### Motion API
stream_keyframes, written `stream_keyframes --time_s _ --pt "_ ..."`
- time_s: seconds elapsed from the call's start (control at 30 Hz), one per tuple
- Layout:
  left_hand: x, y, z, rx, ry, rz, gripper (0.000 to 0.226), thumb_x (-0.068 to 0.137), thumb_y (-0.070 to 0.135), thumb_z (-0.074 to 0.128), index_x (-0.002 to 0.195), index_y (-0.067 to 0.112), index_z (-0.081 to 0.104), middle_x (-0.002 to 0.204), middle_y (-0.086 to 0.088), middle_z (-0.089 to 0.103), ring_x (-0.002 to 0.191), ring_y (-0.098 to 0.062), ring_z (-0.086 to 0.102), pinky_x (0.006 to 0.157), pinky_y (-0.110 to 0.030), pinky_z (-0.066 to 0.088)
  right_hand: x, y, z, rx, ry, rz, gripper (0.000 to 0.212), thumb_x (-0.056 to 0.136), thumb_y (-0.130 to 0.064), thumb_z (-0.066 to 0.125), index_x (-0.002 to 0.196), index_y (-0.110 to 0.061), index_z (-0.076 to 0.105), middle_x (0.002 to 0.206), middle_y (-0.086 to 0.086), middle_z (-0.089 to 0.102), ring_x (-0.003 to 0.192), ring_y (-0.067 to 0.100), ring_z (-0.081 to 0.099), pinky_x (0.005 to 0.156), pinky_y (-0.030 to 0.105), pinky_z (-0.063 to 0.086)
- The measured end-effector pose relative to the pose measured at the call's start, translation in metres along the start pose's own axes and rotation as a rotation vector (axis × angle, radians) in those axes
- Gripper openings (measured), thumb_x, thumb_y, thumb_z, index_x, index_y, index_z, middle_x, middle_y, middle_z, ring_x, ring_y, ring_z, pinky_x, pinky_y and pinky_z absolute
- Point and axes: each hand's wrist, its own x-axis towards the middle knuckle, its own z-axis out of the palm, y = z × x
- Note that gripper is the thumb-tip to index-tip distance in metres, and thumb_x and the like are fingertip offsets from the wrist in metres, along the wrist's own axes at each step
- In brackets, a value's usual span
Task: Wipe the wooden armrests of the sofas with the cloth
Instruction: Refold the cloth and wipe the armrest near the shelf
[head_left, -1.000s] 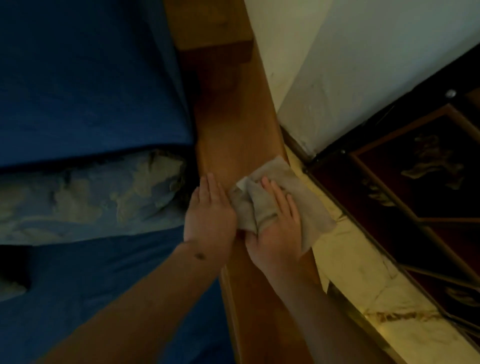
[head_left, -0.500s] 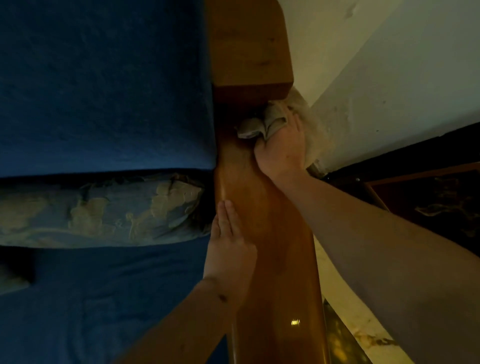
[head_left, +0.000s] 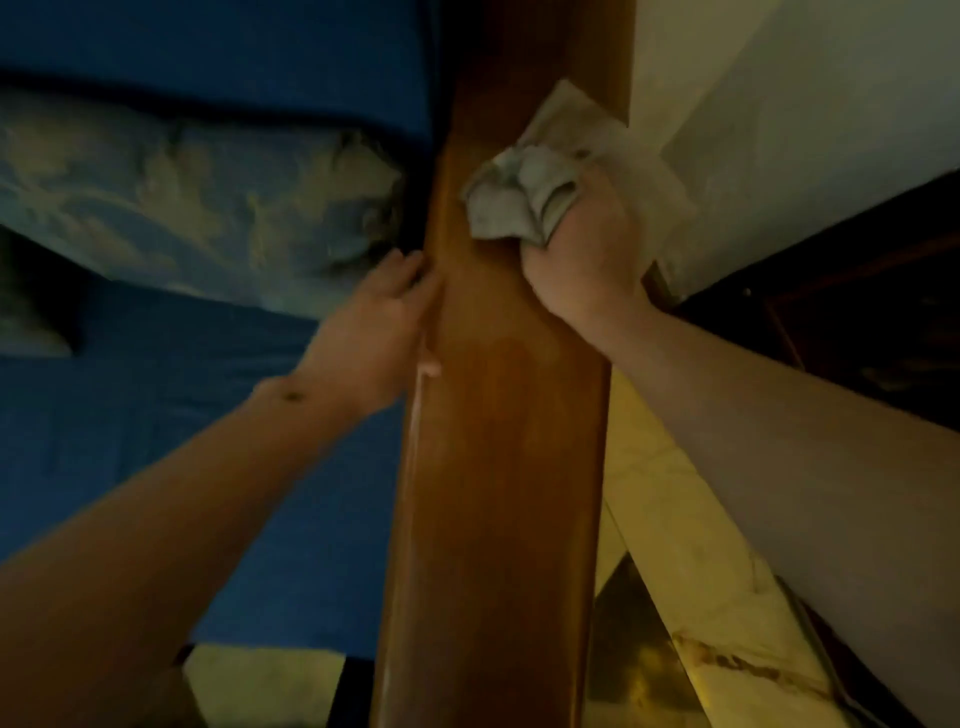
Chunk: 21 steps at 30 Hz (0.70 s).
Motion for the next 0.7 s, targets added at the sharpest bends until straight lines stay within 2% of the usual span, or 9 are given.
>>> stream_keyframes --time_s 0.1,0.2,0.27,0.33,0.4,0.5,0.57,0.63,0.7 --pt "-0.071 0.002 0.054 -0.344 0.245 -0.109 0.075 0.09 0.023 0.076 0.155 0.02 0.038 0.157 -0.005 0.043 0.142 -0.02 0.041 0.116 -0.036 0.035 -0.1 0.0 0.015 0.058 0.011 -0.094 0.082 0.076 -0.026 0.081 0.151 -0.016 0.047 0.149 0.006 0.057 0.139 0.025 0.05 0.122 0.04 0.037" --pt "-0.164 0.024 0.115 -0.506 0.36 -0.286 0.063 0.097 0.028 0.068 0.154 0.027 0.041 0.14 0.018 0.046 0.12 0.008 0.042 0.099 -0.023 0.04 -0.193 -0.004 0.02 0.149 -0.106 -0.143 0.087 0.073 -0.029 0.075 0.153 -0.028 0.039 0.151 -0.007 0.052 0.142 0.013 0.044 0.126 0.029 0.026" --pt "-0.225 0.045 0.147 -0.588 0.334 -0.431 0.058 0.096 0.022 0.068 0.15 0.029 0.046 0.136 0.016 0.05 0.121 0.002 0.048 0.097 -0.028 0.043 -0.257 -0.011 0.016 0.251 -0.211 -0.167 0.082 0.075 -0.026 0.072 0.151 -0.03 0.042 0.15 -0.01 0.052 0.144 0.009 0.042 0.127 0.033 0.026" --pt "-0.279 0.064 0.169 -0.65 0.262 -0.561 0.055 0.093 0.014 0.068 0.145 0.024 0.053 0.133 0.007 0.055 0.122 -0.011 0.054 0.101 -0.032 0.046 -0.319 -0.014 0.011 0.345 -0.294 -0.221 0.075 0.075 -0.017 0.068 0.148 -0.021 0.051 0.149 -0.006 0.057 0.145 0.01 0.044 0.125 0.039 0.031" --pt "-0.334 0.078 0.179 -0.666 0.203 -0.654 0.05 0.093 0.014 0.066 0.14 0.025 0.056 0.127 0.01 0.054 0.116 -0.01 0.056 0.101 -0.032 0.049 -0.379 -0.028 0.001 0.404 -0.367 -0.199 0.064 0.08 -0.013 0.063 0.144 -0.016 0.058 0.147 -0.005 0.059 0.143 0.01 0.047 0.124 0.038 0.032" --pt "-0.391 0.086 0.181 -0.732 0.216 -0.823 0.041 0.095 0.021 0.064 0.136 0.027 0.059 0.12 0.014 0.054 0.11 -0.007 0.057 0.098 -0.032 0.05 -0.433 -0.067 -0.014 0.654 -0.507 0.109 0.037 0.091 -0.021 0.057 0.123 -0.033 0.068 0.126 -0.03 0.066 0.124 -0.007 0.057 0.109 0.016 0.041" --pt "-0.412 0.083 0.176 -0.817 0.23 -0.933 0.036 0.096 0.025 0.064 0.132 0.024 0.061 0.123 0.008 0.061 0.112 -0.009 0.059 0.096 -0.031 0.049 -0.443 -0.106 -0.024 0.898 -0.598 0.486 0.025 0.094 -0.017 0.058 0.108 -0.031 0.074 0.104 -0.028 0.076 0.106 -0.005 0.068 0.088 0.008 0.049" --pt "-0.428 0.076 0.165 -0.977 0.3 -1.052 0.029 0.097 0.032 0.065 0.125 0.024 0.062 0.12 0.005 0.067 0.112 -0.013 0.063 0.089 -0.029 0.051 -0.443 -0.136 -0.024 1.127 -0.71 0.889 0.024 0.097 -0.009 0.056 0.111 -0.011 0.075 0.095 -0.004 0.082 0.098 0.02 0.075 0.077 0.023 0.059" --pt "-0.449 0.068 0.142 -1.176 0.451 -1.176 0.031 0.094 0.047 0.066 0.119 0.029 0.061 0.117 0.006 0.068 0.106 -0.011 0.065 0.08 -0.027 0.052 -0.436 -0.176 -0.036 1.236 -0.875 1.121 0.034 0.098 -0.021 0.054 0.12 -0.002 0.072 0.099 0.014 0.081 0.092 0.033 0.077 0.077 0.037 0.062"
